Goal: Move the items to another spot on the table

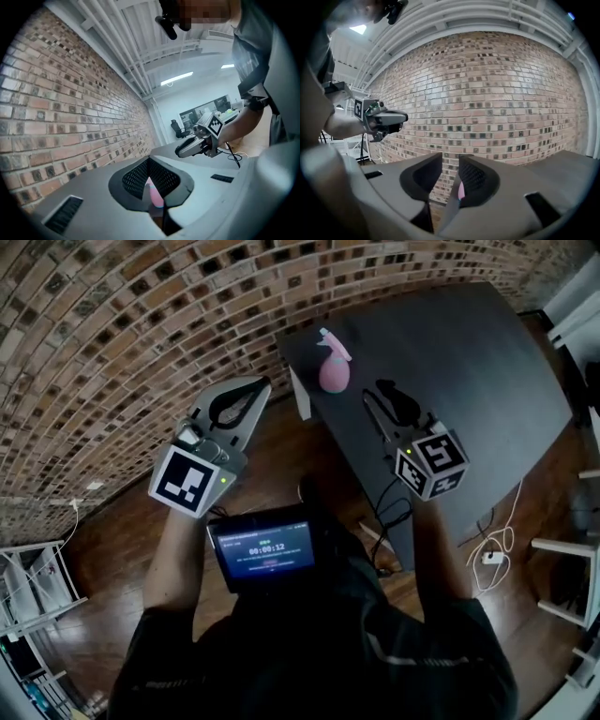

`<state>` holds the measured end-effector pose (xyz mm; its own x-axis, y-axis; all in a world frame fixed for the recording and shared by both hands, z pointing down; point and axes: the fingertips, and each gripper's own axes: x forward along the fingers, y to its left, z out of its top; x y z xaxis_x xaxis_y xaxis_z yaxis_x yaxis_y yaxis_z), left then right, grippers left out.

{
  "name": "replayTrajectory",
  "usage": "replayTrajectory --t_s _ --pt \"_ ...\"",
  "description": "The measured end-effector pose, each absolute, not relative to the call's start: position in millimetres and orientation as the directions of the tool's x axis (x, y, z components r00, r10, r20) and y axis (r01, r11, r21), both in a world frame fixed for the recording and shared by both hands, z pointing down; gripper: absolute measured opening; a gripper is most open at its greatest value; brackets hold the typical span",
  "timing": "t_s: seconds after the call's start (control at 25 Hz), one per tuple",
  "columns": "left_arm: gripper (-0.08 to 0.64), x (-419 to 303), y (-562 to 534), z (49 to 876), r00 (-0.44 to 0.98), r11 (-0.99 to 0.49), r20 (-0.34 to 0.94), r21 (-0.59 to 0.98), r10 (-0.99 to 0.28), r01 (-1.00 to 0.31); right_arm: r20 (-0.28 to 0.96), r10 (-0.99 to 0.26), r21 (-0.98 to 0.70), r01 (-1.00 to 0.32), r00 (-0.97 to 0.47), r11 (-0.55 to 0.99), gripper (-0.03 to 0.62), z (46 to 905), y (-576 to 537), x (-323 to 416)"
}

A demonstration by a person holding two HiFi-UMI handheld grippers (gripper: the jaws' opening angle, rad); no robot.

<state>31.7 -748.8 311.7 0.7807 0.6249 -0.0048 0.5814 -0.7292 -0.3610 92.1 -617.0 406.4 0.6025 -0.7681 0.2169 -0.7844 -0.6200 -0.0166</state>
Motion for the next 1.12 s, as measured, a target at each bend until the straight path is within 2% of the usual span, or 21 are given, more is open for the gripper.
replayTrajectory --t_s 0.16,0.2,0.24,0.32,0.36,1.12 --pt "-0.003 -6.2 -730.6 296.7 0.759 -0.687 0.005 -0.421 0.651 0.592 0.194 -0.771 0.011 -0.787 0.607 -0.616 0.114 376.0 -602.4 47.3" --pt "-0.003 -14.9 -726.5 295.5 0.757 -0.685 0.003 -0.422 0.654 0.594 0.187 -0.768 0.017 -0.783 0.613 -0.621 0.092 371.1 -597.4 37.2" --pt "-0.003 -22.8 -722.5 295.1 0.754 -0.685 0.001 -0.417 0.657 0.597 0.182 -0.762 0.022 -0.778 0.621 -0.628 0.036 367.3 -591.7 28.2" --pt "-0.003 -35.6 -714.9 294.9 0.752 -0.688 -0.002 -0.404 0.660 0.603 0.178 -0.755 0.025 -0.770 0.631 -0.638 0.026 362.0 -581.1 12.5" --pt "-0.003 -41.0 -711.1 294.6 0.751 -0.689 -0.003 -0.399 0.661 0.605 0.178 -0.754 0.023 -0.769 0.632 -0.639 0.000 359.7 -576.6 5.0" --pt "-0.003 -101.3 -652.1 279.3 0.803 -0.748 -0.024 -0.382 0.596 0.543 0.164 -0.773 0.051 -0.788 0.612 -0.613 0.000 332.5 -502.1 -60.3"
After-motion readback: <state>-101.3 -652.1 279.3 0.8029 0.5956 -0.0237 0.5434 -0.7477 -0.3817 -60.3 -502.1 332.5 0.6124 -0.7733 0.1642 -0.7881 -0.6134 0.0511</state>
